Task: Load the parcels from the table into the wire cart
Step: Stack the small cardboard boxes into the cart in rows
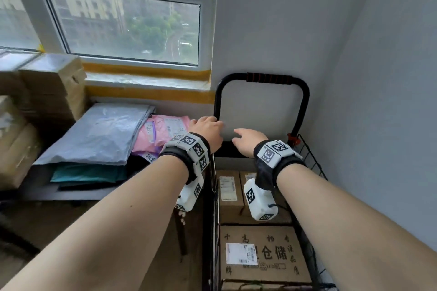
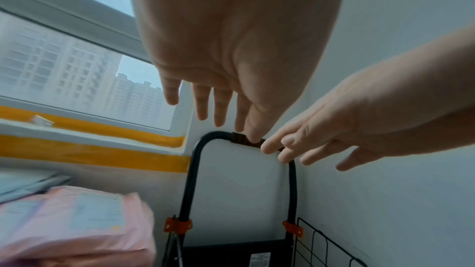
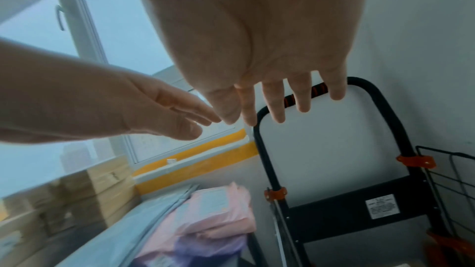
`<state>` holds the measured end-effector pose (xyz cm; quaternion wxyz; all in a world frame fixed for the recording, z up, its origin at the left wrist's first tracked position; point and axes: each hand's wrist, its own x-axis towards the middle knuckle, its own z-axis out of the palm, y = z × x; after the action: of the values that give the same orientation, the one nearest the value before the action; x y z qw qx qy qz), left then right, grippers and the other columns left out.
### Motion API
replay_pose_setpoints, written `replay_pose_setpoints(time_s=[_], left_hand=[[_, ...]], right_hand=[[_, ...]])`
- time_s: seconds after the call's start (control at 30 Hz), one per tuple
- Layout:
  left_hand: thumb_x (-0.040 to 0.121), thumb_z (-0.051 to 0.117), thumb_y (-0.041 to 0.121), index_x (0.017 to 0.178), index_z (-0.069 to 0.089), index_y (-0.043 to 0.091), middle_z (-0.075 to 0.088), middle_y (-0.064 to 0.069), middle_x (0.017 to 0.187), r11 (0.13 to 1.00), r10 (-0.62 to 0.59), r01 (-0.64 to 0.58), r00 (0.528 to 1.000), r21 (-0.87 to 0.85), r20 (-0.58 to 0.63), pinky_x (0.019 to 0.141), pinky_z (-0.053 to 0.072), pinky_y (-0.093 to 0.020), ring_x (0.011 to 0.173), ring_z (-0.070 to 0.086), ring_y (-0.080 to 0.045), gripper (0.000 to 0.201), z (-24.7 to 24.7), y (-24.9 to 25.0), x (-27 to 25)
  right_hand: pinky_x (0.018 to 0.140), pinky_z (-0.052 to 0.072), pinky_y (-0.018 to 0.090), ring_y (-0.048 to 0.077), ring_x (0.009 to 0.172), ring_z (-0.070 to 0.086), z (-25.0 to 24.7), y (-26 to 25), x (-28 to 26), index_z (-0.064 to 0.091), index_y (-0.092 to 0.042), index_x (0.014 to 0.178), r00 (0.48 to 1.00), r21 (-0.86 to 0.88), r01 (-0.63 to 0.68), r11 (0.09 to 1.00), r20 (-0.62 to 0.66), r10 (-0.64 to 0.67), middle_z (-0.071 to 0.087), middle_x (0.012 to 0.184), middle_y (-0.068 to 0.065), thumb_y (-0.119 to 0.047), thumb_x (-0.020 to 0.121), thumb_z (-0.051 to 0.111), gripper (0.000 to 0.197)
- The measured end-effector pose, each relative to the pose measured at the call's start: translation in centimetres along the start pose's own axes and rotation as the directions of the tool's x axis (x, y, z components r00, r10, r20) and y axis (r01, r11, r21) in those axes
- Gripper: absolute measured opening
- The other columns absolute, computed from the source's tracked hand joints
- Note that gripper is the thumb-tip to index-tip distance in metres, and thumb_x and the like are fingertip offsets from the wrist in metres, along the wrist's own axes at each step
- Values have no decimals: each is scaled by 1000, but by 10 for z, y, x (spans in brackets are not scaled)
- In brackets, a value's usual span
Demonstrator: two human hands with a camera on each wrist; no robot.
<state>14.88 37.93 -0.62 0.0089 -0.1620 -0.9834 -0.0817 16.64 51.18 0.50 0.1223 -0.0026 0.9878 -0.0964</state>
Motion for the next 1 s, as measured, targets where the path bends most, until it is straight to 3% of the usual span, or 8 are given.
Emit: replay_pose_setpoints(time_s=[0.2, 0.47, 0.57, 0.73, 1.0], left_hand=[[92, 52, 30, 144, 36, 26, 34, -1, 150, 989, -111, 111, 994, 99, -5, 112, 26, -44, 139, 29, -23, 55, -40, -46, -86], [94, 48, 28, 145, 35, 26, 32, 0, 152, 958, -260, 265, 964, 109, -63, 111, 25, -45, 140, 28, -20, 53, -83, -137, -154], [95, 48, 30, 145, 34, 26, 30, -1, 152, 944, -303, 308, 951, 116, -59, 112, 24, -45, 141, 25, -20, 52, -95, -182, -173], [94, 48, 30, 142, 39, 25, 36, -3, 148, 914, -380, 384, 923, 128, -55, 111, 25, -47, 139, 29, -23, 49, -115, -272, -203], [91, 50, 33, 140, 42, 24, 39, -2, 146, 875, -464, 467, 884, 125, -54, 111, 27, -46, 137, 33, -23, 50, -133, -430, -254]], right_hand=[[106, 36, 33, 29, 133, 42, 1, -77, -51, 41, -18, 141, 990, 3, 143, 990, -7, -143, 44, 146, 6, -29, 99, 36, 44], [113, 28, 35, 24, 137, 38, 6, -191, -71, 37, -23, 145, 960, -44, 274, 961, -44, -276, 40, 150, 2, -23, 99, 39, 47], [112, 31, 34, 24, 136, 39, 13, -240, -65, 38, -23, 144, 952, -26, 302, 953, -43, -303, 39, 151, 3, -30, 99, 34, 46], [114, 29, 31, 23, 141, 33, 23, -330, -54, 28, -21, 149, 939, -15, 344, 939, -16, -345, 30, 155, 2, -30, 101, 35, 50], [111, 27, 28, 22, 140, 33, 60, -490, -34, 33, -17, 148, 896, -4, 444, 896, 13, -444, 33, 154, 3, -29, 100, 37, 49]])
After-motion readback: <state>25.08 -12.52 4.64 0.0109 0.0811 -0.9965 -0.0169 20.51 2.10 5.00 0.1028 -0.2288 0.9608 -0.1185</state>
